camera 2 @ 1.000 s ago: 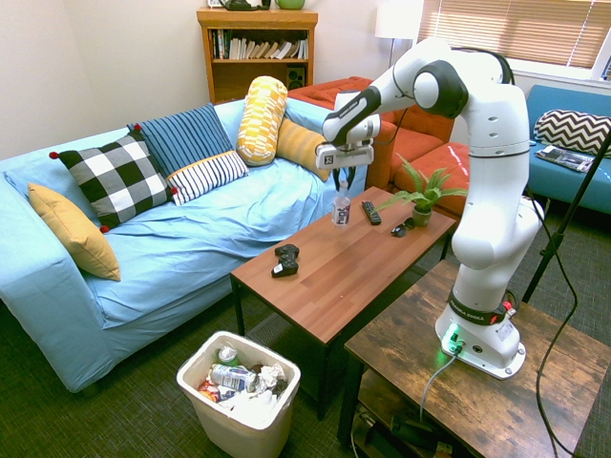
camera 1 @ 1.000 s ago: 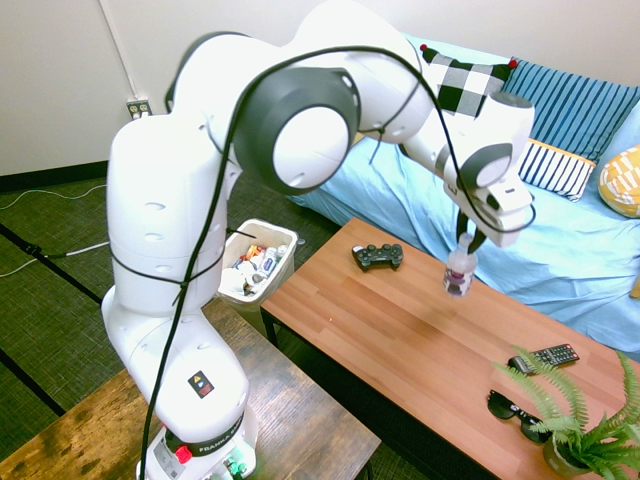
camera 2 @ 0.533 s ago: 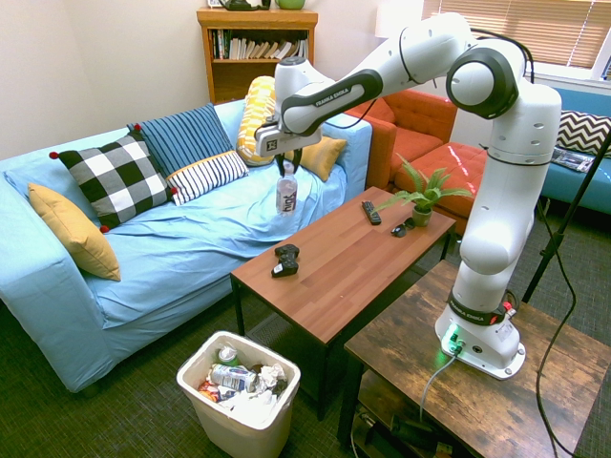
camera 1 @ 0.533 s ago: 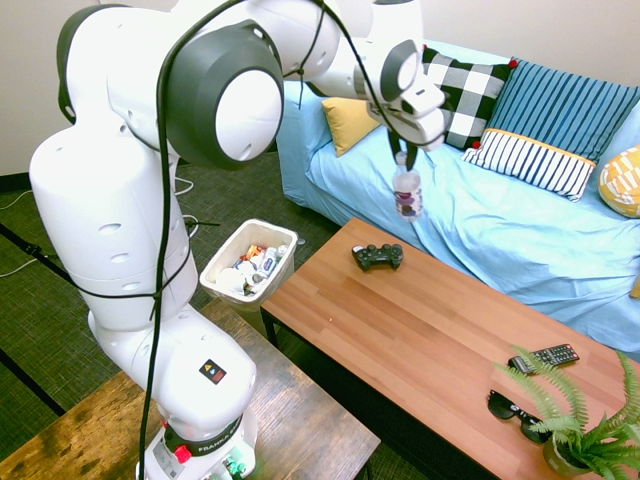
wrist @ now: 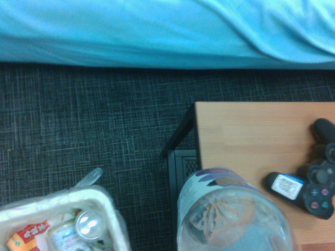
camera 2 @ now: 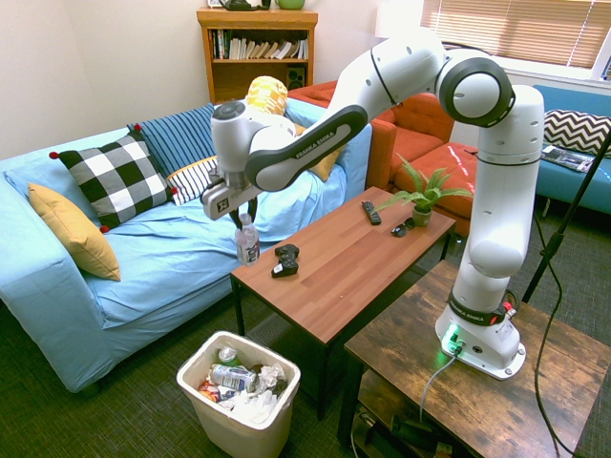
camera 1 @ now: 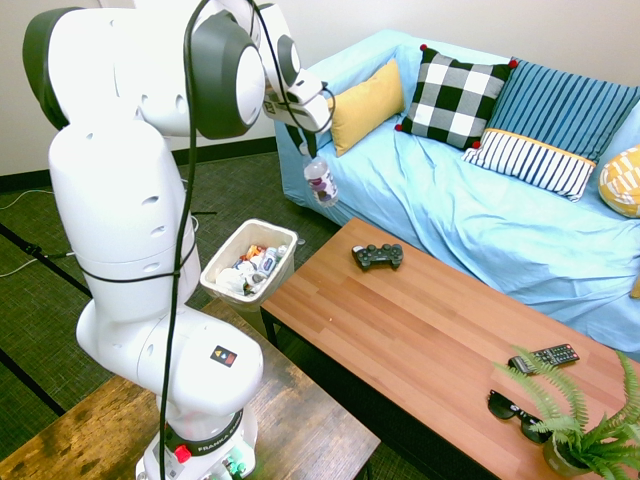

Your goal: Throw the bottle in the trash bin

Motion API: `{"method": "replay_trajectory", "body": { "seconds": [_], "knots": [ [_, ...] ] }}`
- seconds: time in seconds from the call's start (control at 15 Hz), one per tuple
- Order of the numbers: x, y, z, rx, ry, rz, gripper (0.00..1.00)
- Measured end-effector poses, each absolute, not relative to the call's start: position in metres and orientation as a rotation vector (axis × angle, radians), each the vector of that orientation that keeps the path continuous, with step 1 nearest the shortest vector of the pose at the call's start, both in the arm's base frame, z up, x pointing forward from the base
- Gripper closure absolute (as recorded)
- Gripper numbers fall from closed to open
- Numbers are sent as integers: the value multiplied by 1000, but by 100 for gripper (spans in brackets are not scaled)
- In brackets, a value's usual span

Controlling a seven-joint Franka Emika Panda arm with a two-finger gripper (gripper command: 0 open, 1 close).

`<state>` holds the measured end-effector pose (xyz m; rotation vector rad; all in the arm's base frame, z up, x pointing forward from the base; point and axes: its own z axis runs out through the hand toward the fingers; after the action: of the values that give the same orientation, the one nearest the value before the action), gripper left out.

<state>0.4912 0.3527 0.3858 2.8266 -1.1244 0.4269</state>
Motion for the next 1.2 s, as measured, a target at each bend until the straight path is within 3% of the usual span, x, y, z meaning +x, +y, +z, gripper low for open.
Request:
{"method": "replay_trajectory", "body": {
  "seconds": [0.47, 0.53, 0.73, 1.2],
  "knots": [
    [423, 490, 286, 2801, -904, 407, 100],
    [416, 500, 268, 2792, -883, 395, 0],
    [416, 505, 233, 2759, -864, 371, 0],
    [434, 495, 239, 2758, -903, 322, 0]
  ]
}}
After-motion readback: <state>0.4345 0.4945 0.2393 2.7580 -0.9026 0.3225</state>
